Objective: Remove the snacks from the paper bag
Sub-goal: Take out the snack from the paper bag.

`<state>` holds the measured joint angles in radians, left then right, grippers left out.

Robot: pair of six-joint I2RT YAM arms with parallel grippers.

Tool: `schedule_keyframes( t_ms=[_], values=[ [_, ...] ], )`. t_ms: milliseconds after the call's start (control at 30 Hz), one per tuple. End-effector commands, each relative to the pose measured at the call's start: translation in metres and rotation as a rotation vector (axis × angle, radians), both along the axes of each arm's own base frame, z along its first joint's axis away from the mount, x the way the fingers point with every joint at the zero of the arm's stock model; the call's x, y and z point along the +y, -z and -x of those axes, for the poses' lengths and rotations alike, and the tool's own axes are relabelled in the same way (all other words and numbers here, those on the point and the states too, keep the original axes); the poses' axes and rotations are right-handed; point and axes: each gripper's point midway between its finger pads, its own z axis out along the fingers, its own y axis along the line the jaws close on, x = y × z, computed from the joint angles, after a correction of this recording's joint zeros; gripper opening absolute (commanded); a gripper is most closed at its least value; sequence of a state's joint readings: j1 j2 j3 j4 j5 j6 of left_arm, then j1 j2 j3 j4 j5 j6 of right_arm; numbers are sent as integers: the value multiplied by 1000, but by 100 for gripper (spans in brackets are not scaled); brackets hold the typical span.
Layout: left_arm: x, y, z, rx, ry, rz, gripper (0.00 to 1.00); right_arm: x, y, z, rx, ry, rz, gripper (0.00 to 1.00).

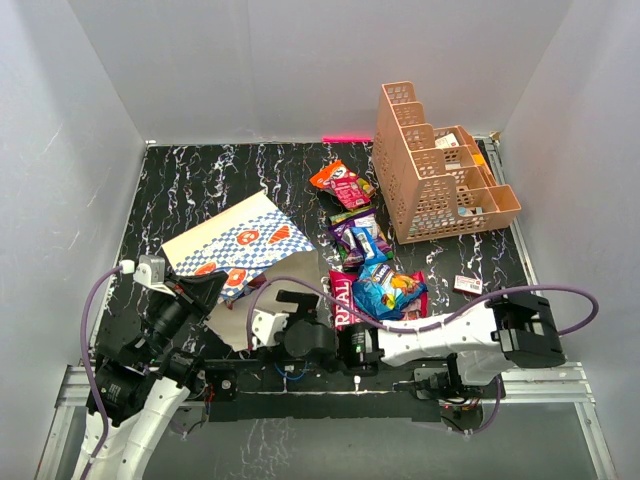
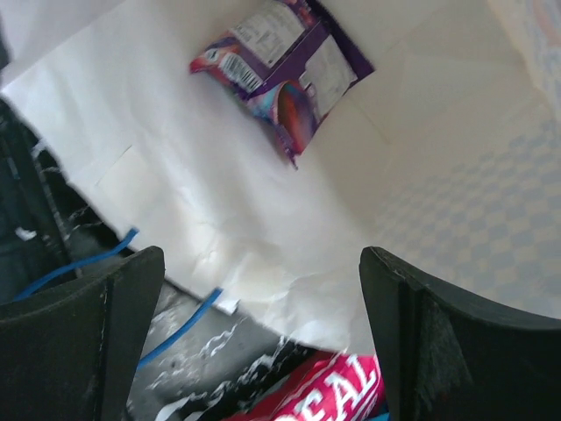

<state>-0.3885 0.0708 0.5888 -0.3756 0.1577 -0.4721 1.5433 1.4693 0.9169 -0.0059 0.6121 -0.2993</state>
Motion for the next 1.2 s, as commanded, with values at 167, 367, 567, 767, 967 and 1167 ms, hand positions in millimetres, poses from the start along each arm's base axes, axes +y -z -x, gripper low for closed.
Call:
schedule_keyframes(
  t_ms=[167, 367, 567, 767, 967, 1167],
  values=[
    [3, -7, 2, -27, -10, 8, 0, 33, -25, -31, -266, -229, -172, 98],
    [3, -7, 2, -30, -10, 8, 0, 46, -5, -48, -200, -298, -192, 99],
    [4, -8, 3, -35, -14, 12, 0, 59, 14, -65, -222, -373, -119, 96],
    [4, -8, 3, -40, -16, 14, 0, 72, 31, -83, -228, -435, -45, 95],
    [5, -9, 4, -46, -16, 15, 0, 82, 54, -105, -252, -438, 45, 88],
    [6, -10, 5, -51, -22, 19, 0, 91, 77, -119, -265, -450, 112, 77]
  ],
)
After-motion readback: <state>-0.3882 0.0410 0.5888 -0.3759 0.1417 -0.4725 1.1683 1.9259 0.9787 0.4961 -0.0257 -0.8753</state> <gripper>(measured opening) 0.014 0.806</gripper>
